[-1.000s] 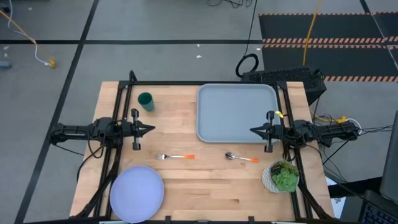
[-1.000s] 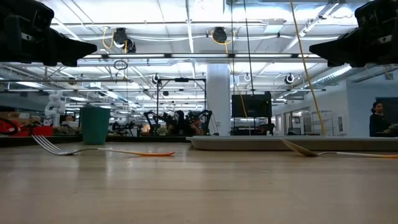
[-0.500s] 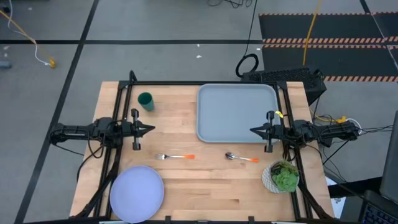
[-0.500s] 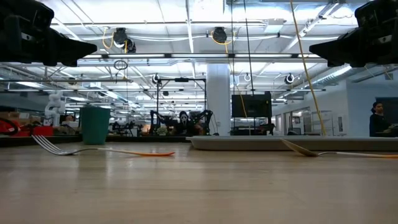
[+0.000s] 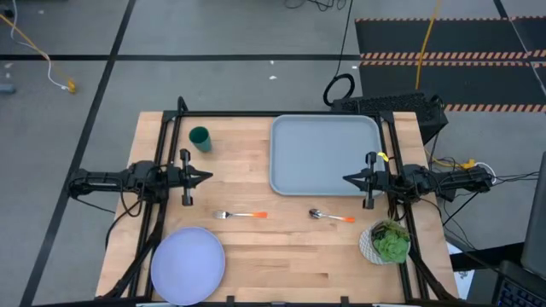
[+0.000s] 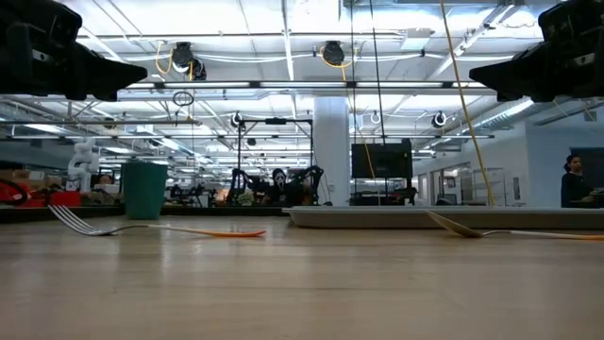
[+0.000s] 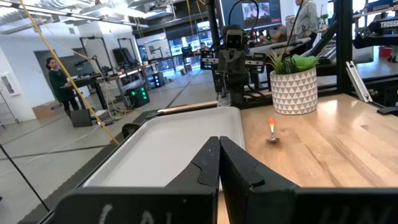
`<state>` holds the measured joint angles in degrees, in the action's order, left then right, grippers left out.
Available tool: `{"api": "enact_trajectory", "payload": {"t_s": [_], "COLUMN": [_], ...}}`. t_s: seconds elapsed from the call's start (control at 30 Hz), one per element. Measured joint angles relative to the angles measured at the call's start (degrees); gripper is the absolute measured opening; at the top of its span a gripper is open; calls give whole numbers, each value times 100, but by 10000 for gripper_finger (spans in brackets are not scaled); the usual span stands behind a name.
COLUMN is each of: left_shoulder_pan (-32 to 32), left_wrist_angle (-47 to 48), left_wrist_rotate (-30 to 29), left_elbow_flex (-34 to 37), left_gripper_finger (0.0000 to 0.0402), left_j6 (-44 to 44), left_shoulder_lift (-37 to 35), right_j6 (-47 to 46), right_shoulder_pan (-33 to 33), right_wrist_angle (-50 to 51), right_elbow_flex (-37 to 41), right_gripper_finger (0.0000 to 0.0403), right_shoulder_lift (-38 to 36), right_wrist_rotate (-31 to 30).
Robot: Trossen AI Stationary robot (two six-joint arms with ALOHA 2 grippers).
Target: Pick and place plate/cup/fork/spoon on tray
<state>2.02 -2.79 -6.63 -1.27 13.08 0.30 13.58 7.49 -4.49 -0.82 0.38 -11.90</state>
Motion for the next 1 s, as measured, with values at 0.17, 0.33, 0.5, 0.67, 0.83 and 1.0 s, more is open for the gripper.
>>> {"api": "enact_trajectory", "payload": {"t_s": [0.17, 0.33, 0.5, 0.67, 0.83, 1.0], "left_shoulder_pan": [-2, -2, 0, -1, -1, -1], "left_wrist_angle": [-2, -1, -2, -5, -195, -361], "left_wrist_rotate": [0, -1, -1, -1, 3, 54], "left_elbow_flex": [-1, -1, -1, -1, -1, -1], "left_gripper_finger": [6, 6, 6, 6, 6, 6], "left_j6": [1, 1, 0, 1, -300, -1486], "left_shoulder_lift": [2, -1, 0, -1, 1, -1], "right_j6": [548, 679, 750, 718, 97, -899], "right_shoulder_pan": [-1, -2, -2, 0, 0, -1], "right_wrist_angle": [-10, -18, -131, -131, -131, -131], "right_elbow_flex": [-2, -2, -1, 0, 0, 0], "right_gripper_finger": [0, 0, 0, 0, 0, 0], "right_shoulder_lift": [0, 2, 2, 2, 2, 2], "right_wrist_rotate": [0, 0, 0, 0, 1, -2]}}
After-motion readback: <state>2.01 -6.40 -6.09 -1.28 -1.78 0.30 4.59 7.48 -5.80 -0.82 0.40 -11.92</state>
